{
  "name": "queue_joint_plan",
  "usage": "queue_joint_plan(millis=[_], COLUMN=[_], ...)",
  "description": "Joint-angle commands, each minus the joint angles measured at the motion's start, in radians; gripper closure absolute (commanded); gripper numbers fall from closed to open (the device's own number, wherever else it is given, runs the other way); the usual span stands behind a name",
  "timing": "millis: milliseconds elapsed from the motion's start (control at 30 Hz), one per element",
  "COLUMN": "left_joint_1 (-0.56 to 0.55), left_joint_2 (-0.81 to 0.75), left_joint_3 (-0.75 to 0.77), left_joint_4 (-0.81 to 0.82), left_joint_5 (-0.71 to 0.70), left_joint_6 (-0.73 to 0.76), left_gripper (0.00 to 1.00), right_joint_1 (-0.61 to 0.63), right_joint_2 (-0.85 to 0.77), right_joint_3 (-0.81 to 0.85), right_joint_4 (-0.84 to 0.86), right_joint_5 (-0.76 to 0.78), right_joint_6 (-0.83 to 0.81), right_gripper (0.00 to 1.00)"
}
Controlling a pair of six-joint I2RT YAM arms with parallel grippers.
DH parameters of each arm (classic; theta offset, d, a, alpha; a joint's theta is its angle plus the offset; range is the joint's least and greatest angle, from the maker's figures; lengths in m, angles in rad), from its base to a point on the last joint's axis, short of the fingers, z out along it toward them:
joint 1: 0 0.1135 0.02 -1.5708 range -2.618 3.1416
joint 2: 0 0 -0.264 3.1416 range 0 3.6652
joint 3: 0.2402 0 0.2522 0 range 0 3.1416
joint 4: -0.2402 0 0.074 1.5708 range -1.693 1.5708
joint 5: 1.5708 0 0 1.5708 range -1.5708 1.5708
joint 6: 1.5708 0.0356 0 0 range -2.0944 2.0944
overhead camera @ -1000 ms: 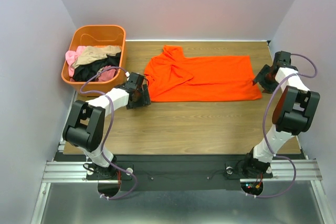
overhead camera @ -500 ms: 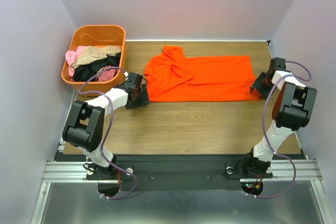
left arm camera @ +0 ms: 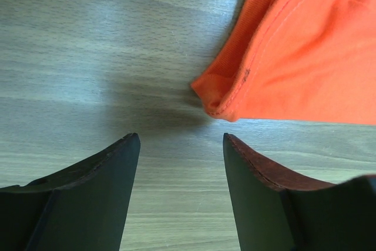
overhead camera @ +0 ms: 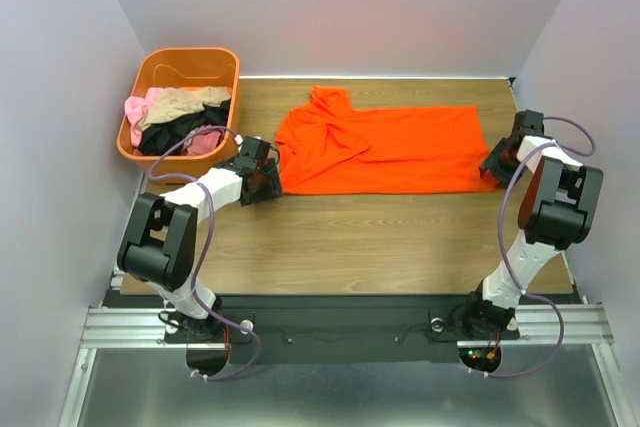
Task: Fold and stack the t-shirts
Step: Fold the tshirt
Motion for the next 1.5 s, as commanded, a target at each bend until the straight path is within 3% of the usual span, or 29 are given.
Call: queue_joint_plan(millis=[0, 367, 567, 700, 833, 933, 1167, 1267, 1467], left_joint_1=[0.007, 0.007, 0.007, 0.007, 0.007, 0.007, 0.007, 0.007, 0.007], left_joint_2=[-0.043, 0.049, 0.099, 0.113, 0.135, 0.152, 0.172, 0.184, 0.173], left_joint_3=[-0.004, 0.059, 0.084, 0.084, 0.087, 0.099, 0.137, 0.159, 0.186], left_joint_4=[0.023, 0.090, 0.112, 0.124, 0.142, 0.148, 0.153, 0.149, 0.109], left_joint_5=[-0.027, 0.009, 0.042, 0.042, 0.052, 0.061, 0.053, 0.049, 0.013], left_joint_6=[0.015, 0.061, 0.084, 0.092, 0.110, 0.127, 0.187, 0.225, 0.290], left_gripper=[0.31, 0.33, 0.40, 0.54, 0.60, 0.73, 0.81, 0.98, 1.00], right_joint_1=[-0.007, -0.007, -0.007, -0.007, -0.007, -0.007, -0.007, -0.007, -0.007], right_joint_2=[-0.022, -0.040, -0.042, -0.045, -0.040, -0.042, -0.042, -0.039, -0.042], right_joint_3=[-0.023, -0.035, -0.036, -0.033, -0.033, -0.032, -0.032, -0.029, -0.024], right_joint_4=[0.017, 0.017, 0.017, 0.016, 0.016, 0.016, 0.014, 0.016, 0.016], right_joint_5=[0.059, 0.044, 0.042, 0.044, 0.048, 0.048, 0.048, 0.047, 0.070], right_joint_6=[-0.007, -0.005, -0.005, -0.008, -0.008, -0.010, -0.014, -0.020, -0.037], right_gripper=[0.43, 0.44, 0.44, 0.44, 0.44, 0.44, 0.44, 0.45, 0.45])
